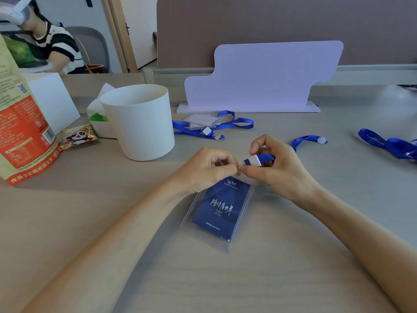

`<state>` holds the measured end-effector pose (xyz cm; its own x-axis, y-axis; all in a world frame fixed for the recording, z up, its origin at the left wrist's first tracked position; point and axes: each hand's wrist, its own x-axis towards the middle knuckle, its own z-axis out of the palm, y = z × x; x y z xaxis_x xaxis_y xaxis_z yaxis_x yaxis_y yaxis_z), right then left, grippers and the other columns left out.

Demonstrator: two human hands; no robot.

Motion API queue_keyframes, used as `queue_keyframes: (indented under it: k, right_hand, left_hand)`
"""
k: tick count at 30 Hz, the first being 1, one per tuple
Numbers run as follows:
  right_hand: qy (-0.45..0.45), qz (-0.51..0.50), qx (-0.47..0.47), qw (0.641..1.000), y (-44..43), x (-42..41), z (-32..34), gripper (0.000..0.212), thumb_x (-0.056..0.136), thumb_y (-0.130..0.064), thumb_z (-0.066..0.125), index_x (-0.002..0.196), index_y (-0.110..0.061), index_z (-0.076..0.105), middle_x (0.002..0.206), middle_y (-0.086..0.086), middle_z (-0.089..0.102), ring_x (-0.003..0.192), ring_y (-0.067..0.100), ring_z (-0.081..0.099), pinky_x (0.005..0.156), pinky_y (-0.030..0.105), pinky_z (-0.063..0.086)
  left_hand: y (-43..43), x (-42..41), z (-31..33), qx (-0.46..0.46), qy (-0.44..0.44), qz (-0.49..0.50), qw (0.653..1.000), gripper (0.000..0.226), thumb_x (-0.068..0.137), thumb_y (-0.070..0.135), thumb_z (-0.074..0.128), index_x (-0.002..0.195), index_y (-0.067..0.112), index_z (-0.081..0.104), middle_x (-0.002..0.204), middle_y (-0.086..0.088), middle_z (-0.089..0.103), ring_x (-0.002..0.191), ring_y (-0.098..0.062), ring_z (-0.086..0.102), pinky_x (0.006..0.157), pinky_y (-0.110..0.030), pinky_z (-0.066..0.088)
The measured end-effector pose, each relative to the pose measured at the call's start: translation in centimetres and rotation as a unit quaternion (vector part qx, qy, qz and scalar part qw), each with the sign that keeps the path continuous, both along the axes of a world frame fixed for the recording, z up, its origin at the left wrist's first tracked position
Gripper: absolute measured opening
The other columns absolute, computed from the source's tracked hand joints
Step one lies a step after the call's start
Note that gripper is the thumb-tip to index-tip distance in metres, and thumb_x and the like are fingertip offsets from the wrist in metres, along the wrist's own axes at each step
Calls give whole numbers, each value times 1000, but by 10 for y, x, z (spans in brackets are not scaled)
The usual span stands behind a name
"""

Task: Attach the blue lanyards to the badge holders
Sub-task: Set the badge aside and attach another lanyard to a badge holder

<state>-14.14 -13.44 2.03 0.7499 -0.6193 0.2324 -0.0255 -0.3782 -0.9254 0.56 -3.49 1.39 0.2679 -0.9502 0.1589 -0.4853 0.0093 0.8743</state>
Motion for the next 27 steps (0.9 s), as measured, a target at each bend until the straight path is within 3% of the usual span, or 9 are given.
queue_keyframes:
  k: [5, 9, 12, 15, 18, 20, 23, 25, 27]
  right_hand:
    - [-5, -1, -38, 999, -5, 1, -3, 20, 77, -5, 75, 87, -20, 68, 65, -5, 62, 56, 6, 48, 53, 15, 40]
    - [33, 24, -97, 994, -3, 0, -9, 11, 78, -9, 73, 83, -19, 71, 76, -5, 70, 66, 3, 58, 62, 16, 46]
    - [56, 19, -79, 995, -9, 1, -16, 9, 78, -8, 74, 80, -16, 71, 76, -4, 70, 69, 5, 60, 67, 20, 48]
    - [39, -32, -28, 998, -19, 2, -18, 10, 80, -7, 74, 79, -17, 71, 73, -8, 67, 65, 3, 60, 62, 16, 47]
    - [20, -97, 43, 994, -21, 0, -17, 10, 78, -7, 74, 77, -17, 71, 62, -1, 59, 55, 12, 50, 49, 20, 40]
    - [12, -124, 76, 989, -18, -4, -16, 9, 76, -7, 73, 77, -16, 71, 57, 4, 56, 53, 16, 45, 47, 23, 39]
    - [10, -155, 100, 983, -10, -13, -13, 3, 78, -10, 70, 80, -12, 71, 56, 5, 60, 50, 17, 48, 48, 25, 42]
    - [-4, -170, 135, 976, -4, -24, -11, 5, 80, -11, 70, 84, -7, 70, 58, 5, 64, 46, 14, 52, 47, 23, 45]
    - [-29, -178, 183, 967, 2, -38, -8, 11, 82, -10, 69, 90, -2, 69, 63, 7, 68, 49, 15, 59, 51, 25, 51]
  left_hand:
    - [-1, 3, -1, 17, 22, -2, 1000, 16, 89, 2, 56, 84, 3, 71, 84, -3, 71, 81, -5, 65, 84, -20, 50]
    - [-3, 5, -8, 28, -25, 4, 999, 14, 77, 20, 58, 72, 13, 69, 82, -23, 66, 72, -13, 54, 74, -30, 43]
    - [-7, 5, -16, 46, -62, 13, 997, 13, 73, 30, 59, 71, 22, 70, 80, -12, 67, 67, -11, 53, 72, -33, 45]
    - [-10, 7, -17, 52, -72, 46, 995, 12, 80, 34, 69, 92, 32, 69, 91, 8, 67, 83, -14, 59, 83, -34, 49]
    - [-7, 8, -11, 65, -47, 68, 994, 51, 80, 34, 74, 126, 32, 52, 107, 11, 55, 91, -2, 52, 80, -18, 43]
    - [-3, 7, -8, 55, -134, 99, 985, 62, 79, 41, 73, 133, 27, 47, 115, 8, 54, 103, -4, 50, 86, -18, 41]
    - [1, 3, -6, -8, -379, 151, 913, 57, 82, 51, 65, 132, 26, 53, 129, 5, 50, 126, -19, 36, 104, -32, 31]
    - [2, -10, -3, -39, -432, 134, 891, 44, 86, 46, 62, 125, 28, 60, 130, 7, 50, 125, -21, 35, 101, -34, 29]
    - [-1, -29, -2, -32, -436, 108, 893, 38, 88, 45, 59, 123, 29, 62, 131, 9, 50, 125, -19, 36, 96, -34, 27]
